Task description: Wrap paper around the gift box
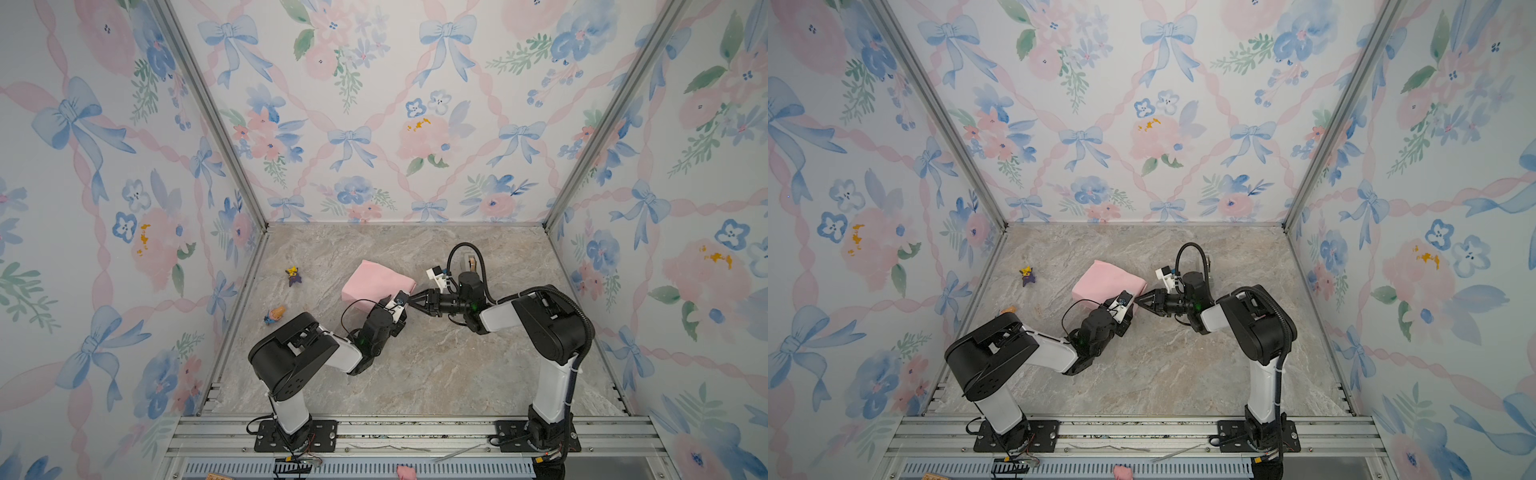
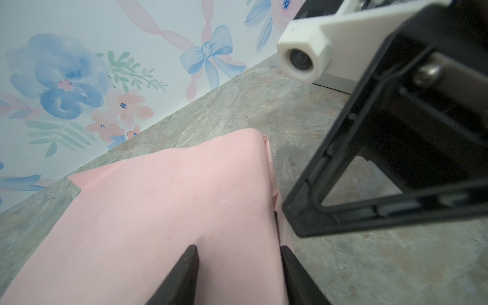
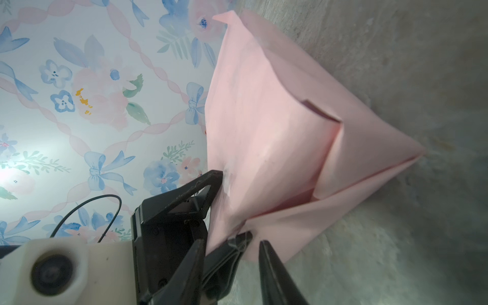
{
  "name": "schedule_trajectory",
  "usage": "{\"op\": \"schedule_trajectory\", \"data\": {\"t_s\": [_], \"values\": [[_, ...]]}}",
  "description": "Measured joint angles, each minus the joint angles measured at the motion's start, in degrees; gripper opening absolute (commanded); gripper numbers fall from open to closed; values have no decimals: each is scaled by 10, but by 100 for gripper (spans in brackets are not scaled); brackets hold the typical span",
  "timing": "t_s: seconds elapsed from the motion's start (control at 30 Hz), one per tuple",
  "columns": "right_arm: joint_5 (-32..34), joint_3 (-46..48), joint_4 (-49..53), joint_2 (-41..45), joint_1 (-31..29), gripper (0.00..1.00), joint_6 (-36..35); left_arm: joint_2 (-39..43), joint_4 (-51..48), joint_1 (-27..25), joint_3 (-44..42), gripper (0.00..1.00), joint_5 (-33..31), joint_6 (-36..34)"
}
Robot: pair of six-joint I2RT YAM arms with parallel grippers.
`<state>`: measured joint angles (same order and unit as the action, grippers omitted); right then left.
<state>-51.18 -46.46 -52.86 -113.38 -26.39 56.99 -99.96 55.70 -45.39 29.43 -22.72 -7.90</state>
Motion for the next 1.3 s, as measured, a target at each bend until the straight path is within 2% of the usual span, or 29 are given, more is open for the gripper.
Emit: {"op": "schedule_trajectory", "data": {"t_s": [0.2,0.4,0.53,0.67,0.83,1.3], "values": [[0,-9,-2,-6,-2,34,9,0,0,0,0,49,0,0],[-2,-17,-2,-13,-8,26,13,0,0,0,0,49,0,0],[-2,-18,1,-14,-8,12,10,0,0,0,0,49,0,0],[0,-18,10,-14,-8,3,6,0,0,0,0,48,0,0],[0,-18,21,-6,-7,0,4,0,1,-1,0,47,0,0],[0,-7,27,25,-2,0,0,0,1,-2,0,46,0,0]]}}
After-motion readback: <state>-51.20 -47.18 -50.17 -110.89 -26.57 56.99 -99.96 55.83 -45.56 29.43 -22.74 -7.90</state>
